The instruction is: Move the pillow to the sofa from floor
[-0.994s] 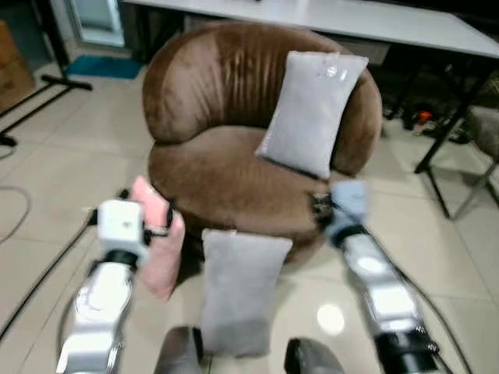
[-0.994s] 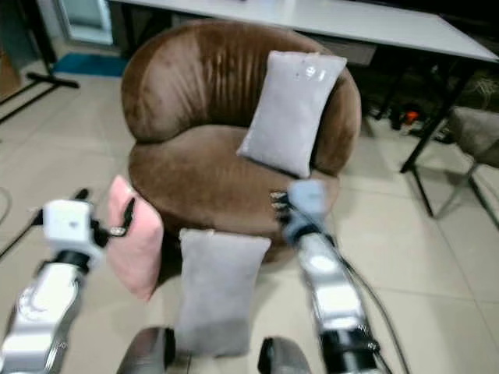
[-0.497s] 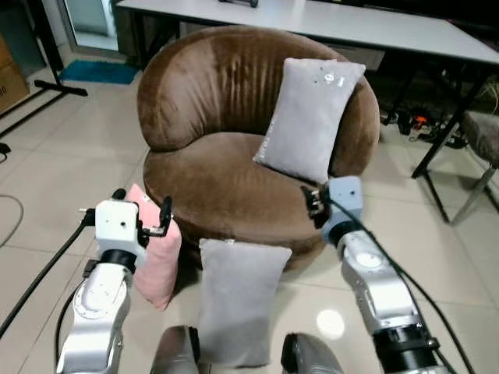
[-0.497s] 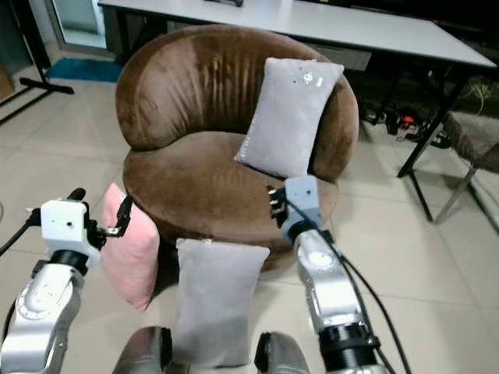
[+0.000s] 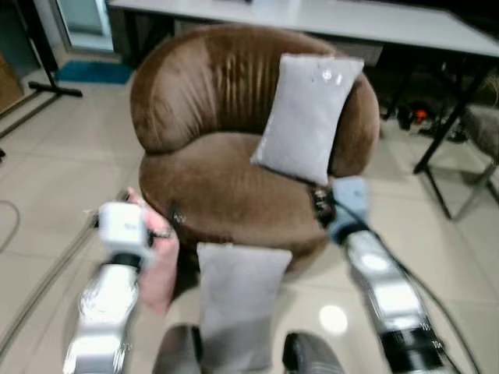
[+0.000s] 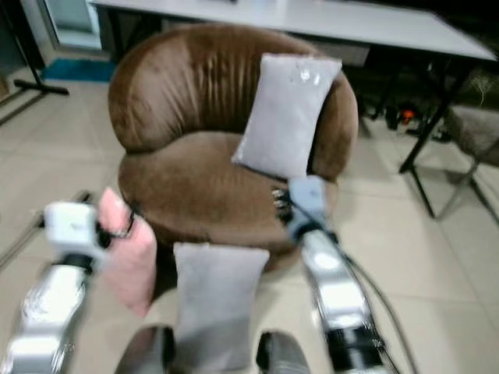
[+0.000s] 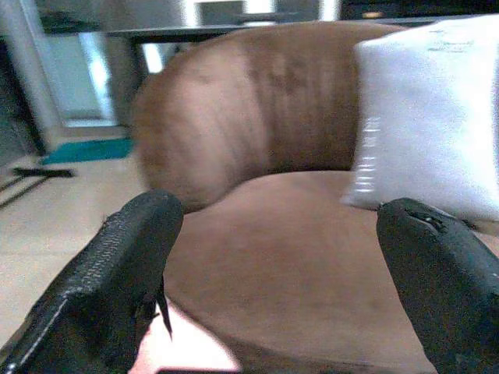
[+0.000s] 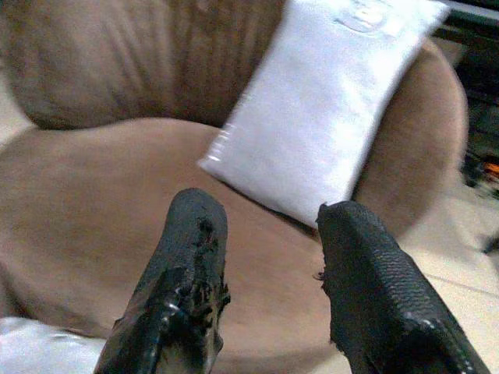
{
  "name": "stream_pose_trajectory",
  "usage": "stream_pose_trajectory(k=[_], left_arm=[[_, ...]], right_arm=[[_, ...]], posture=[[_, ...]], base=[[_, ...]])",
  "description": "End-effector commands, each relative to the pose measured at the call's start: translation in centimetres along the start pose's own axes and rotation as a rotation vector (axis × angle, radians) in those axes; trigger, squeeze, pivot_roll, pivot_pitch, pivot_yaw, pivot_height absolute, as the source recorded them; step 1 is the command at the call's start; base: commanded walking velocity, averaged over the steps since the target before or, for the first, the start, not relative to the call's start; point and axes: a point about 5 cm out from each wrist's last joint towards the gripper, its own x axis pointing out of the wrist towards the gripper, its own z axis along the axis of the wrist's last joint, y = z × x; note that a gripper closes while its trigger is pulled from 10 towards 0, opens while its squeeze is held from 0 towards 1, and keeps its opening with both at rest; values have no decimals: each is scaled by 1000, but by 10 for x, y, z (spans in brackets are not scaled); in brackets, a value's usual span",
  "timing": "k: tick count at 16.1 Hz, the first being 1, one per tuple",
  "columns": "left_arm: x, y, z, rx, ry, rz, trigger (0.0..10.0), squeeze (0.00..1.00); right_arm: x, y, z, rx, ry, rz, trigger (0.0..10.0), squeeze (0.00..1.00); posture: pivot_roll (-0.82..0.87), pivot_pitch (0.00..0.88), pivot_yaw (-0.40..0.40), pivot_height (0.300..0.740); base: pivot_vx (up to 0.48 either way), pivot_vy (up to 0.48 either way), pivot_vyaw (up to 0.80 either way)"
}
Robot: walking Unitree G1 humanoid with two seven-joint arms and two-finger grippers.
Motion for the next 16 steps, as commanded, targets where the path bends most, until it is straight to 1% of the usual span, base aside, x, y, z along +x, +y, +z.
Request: stream_pose_trajectory(k=[1, 5, 7, 9, 12, 13, 15, 16], left_arm=[[-1, 7, 2, 16, -4, 21, 10000, 0], [-3, 8, 2, 17, -4, 24, 10000, 0], [-3, 8, 2, 20, -8, 24, 10000, 0], [-3, 8, 2, 21, -8, 24, 10000, 0], [-3, 7, 2, 22, -8, 25, 10000, 0], [-3, 8, 2, 22, -7, 26, 10000, 0], [-3, 8, 2, 33, -6, 30, 10000, 0], [-3, 8, 2, 38, -5, 28, 10000, 0]], right_arm=[[1, 5, 4, 0, -13, 15, 10000, 0], [2, 6, 4, -16, -14, 24, 10000, 0], [1, 7, 4, -40, -16, 39, 10000, 0], [2, 8, 3, -83, -10, 44, 10000, 0], [2, 8, 3, -71, -7, 42, 10000, 0], [2, 8, 3, -61, -10, 41, 10000, 0], [3, 6, 1, -55, 4, 36, 10000, 0], [4, 6, 0, -61, 14, 53, 10000, 0]], posture=[[90, 0, -81, 632], [91, 0, -82, 632], [93, 0, -84, 632], [92, 0, -84, 632], [91, 0, -85, 632], [91, 0, -85, 632], [90, 0, -86, 632], [90, 0, -86, 632]], base=[[337, 0, 0], [338, 0, 0], [337, 0, 0], [341, 0, 603], [336, 0, 800], [322, 0, 0], [0, 0, 0], [0, 0, 0]])
